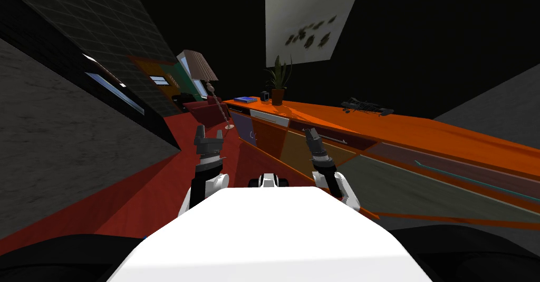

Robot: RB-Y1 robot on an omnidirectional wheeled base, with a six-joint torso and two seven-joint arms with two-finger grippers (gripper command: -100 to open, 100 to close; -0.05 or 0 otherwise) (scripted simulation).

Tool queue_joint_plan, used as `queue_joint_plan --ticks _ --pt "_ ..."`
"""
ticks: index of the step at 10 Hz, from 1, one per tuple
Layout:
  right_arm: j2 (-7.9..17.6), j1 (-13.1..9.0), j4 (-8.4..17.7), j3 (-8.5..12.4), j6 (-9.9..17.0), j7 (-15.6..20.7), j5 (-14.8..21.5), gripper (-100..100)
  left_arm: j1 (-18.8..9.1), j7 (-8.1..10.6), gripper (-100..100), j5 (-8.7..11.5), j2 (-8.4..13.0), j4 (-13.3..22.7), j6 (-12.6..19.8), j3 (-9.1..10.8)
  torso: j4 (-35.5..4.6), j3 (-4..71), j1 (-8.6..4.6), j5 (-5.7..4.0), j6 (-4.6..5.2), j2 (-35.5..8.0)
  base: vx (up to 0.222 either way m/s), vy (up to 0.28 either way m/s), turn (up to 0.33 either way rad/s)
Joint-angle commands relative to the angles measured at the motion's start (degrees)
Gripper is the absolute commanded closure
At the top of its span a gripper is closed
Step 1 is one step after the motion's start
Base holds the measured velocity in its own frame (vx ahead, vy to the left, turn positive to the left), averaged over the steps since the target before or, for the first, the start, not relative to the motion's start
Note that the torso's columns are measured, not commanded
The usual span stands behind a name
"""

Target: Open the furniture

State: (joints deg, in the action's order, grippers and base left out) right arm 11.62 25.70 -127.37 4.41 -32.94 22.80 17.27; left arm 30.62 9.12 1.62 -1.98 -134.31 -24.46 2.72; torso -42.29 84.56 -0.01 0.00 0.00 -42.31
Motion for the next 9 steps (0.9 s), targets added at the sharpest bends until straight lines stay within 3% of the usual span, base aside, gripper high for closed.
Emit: queue_joint_plan --ticks 1,6,7,9 --pt "0.4 -0.9 1.0 0.5 0.7 4.3 4.3 -100 0.0 0.00 0 0.0 0.0 0.0 0.0 0.00 0.0 0.0 0.03 0.00 -0.01 0.0 0.043 0.066 0.005" --pt "0.7 -2.4 2.3 1.2 2.0 11.4 11.6 -100 0.0 0.00 0 0.0 0.0 0.0 0.0 0.00 0.0 0.0 -0.01 0.00 0.00 0.0 0.041 0.058 0.003" --pt "0.7 -2.4 2.3 1.2 2.0 11.6 11.6 -100 0.0 0.00 0 0.0 0.0 0.0 0.0 0.00 0.0 0.0 -0.04 -0.02 -0.01 0.0 0.038 0.041 0.003" --pt "1.0 -3.4 3.4 1.8 3.0 15.3 15.6 -100 0.0 0.00 0 0.0 0.0 0.0 0.0 0.00 0.0 0.0 0.01 0.00 -0.01 0.0 0.036 0.060 0.004"
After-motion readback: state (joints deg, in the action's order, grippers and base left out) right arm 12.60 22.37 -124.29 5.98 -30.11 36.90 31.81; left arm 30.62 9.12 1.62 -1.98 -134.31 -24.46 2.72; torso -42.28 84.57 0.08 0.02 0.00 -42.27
